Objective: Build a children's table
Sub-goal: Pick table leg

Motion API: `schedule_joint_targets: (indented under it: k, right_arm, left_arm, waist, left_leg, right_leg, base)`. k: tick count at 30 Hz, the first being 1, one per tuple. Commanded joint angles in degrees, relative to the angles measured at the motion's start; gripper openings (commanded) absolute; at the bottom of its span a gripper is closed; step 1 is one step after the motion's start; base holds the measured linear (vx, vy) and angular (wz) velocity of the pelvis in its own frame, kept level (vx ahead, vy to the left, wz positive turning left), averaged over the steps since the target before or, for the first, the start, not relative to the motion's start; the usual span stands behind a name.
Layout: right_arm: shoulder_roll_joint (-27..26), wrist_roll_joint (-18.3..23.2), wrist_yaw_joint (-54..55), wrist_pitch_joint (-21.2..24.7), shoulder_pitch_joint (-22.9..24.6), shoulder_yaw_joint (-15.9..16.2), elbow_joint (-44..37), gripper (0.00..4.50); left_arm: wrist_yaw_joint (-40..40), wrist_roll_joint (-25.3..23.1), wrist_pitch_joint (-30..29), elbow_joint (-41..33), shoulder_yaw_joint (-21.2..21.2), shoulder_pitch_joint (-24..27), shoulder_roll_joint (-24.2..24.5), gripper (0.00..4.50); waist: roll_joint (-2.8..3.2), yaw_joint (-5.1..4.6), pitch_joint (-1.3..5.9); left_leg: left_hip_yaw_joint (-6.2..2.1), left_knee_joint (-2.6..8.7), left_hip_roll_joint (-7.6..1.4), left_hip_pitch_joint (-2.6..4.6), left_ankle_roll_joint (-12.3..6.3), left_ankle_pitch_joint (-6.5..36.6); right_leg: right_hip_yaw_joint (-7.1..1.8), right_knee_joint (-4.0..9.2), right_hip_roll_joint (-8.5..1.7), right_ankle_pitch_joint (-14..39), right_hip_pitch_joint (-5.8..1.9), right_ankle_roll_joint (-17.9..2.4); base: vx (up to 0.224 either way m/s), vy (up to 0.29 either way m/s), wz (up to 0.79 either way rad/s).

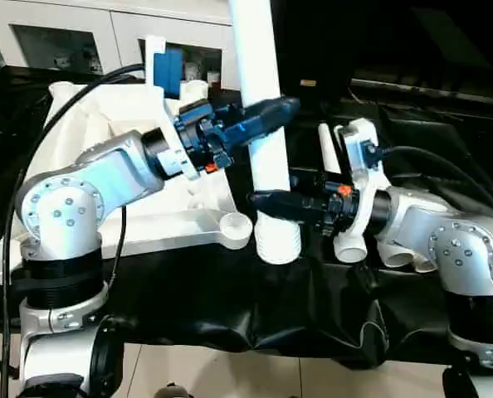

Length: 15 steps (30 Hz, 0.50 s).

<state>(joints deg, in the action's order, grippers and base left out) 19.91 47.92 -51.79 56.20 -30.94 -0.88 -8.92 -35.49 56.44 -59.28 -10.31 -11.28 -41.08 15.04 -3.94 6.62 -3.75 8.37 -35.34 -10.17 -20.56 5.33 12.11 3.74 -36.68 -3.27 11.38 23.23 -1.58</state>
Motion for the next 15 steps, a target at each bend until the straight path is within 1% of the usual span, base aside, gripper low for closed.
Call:
schedule_joint_targets:
  k: [1,3,9,10,11,13,14,15]
  right_arm:
    - [0.8,0.5,0.4,0.7,0.3,-0.2,-0.7,2.15]
    - [0.5,-0.3,1.6,0.1,0.2,-0.3,-0.7,2.00]
    - [0.2,0.0,1.9,-0.4,0.2,-0.5,-0.9,1.95]
    - [0.1,-0.3,2.1,-0.9,0.1,-0.4,-1.0,1.95]
    - [0.0,-1.1,2.5,-1.8,0.1,-0.1,-1.1,1.95]
    - [0.0,-1.8,2.8,-2.5,0.0,0.1,-1.1,1.94]
    - [-0.2,-3.5,3.8,-3.8,-0.1,0.8,-1.3,1.94]
    - [-0.4,-5.4,4.8,-5.6,-0.3,1.5,-1.5,1.93]
  left_arm:
    - [-1.3,0.3,0.7,-1.0,1.3,-0.1,-0.1,1.88]
    - [-1.4,0.1,1.0,-0.9,1.5,-0.1,0.1,1.88]
    - [-1.5,-0.7,1.8,-1.1,2.3,0.1,0.5,1.88]
    - [-0.8,-0.8,1.6,-0.9,2.4,0.1,0.5,2.23]
    - [1.5,-0.4,1.4,0.3,1.2,-0.6,-0.6,2.58]
    - [3.1,-0.1,1.3,1.3,0.3,-1.2,-1.4,2.60]
    - [5.1,-1.2,2.5,1.8,-0.2,-1.7,-1.9,2.67]
    - [6.7,-3.3,4.1,2.0,0.0,-2.0,-1.8,2.79]
  waist:
    - [0.42,0.24,4.00]
    - [0.46,0.24,4.00]
    - [0.45,0.24,4.03]
    - [0.56,0.24,4.02]
    - [0.56,0.24,4.04]
    - [0.50,0.24,4.00]
    - [0.55,0.30,4.03]
    - [0.45,0.27,4.03]
  left_leg:
    - [-0.16,4.18,-2.25,-0.28,0.41,0.7]
    - [-0.18,4.21,-2.27,-0.27,0.56,0.9]
    - [-0.16,4.19,-2.27,-0.25,0.64,1.0]
    - [-0.18,4.20,-2.27,-0.27,0.68,1.1]
    - [-0.18,4.18,-2.26,-0.27,0.71,1.1]
    - [-0.20,4.15,-2.28,-0.36,1.01,1.0]
    - [-0.17,4.11,-2.20,-0.35,1.16,0.9]
    - [-0.18,4.12,-2.24,-0.39,1.23,1.1]
  right_leg:
    - [-3.14,4.26,-4.53,7.3,-3.94,-8.1]
    - [-3.12,4.23,-4.53,7.2,-3.95,-8.3]
    - [-3.12,4.20,-4.52,7.1,-3.98,-8.2]
    - [-3.12,4.23,-4.53,7.2,-3.97,-8.2]
    - [-3.13,4.19,-4.51,7.1,-3.99,-8.2]
    - [-3.14,4.23,-4.60,6.8,-4.03,-8.4]
    - [-3.12,4.24,-4.53,6.9,-4.01,-8.3]
    - [-3.12,4.29,-4.53,7.0,-4.04,-8.1]
  base:
    - [0.000,0.000,0.00]
    - [0.000,0.000,0.00]
    - [0.000,0.000,0.00]
    - [0.000,0.000,0.00]
    - [0.000,0.000,0.00]
    - [0.000,0.000,0.00]
    - [0.000,0.000,0.00]
    - [0.000,0.000,0.00]
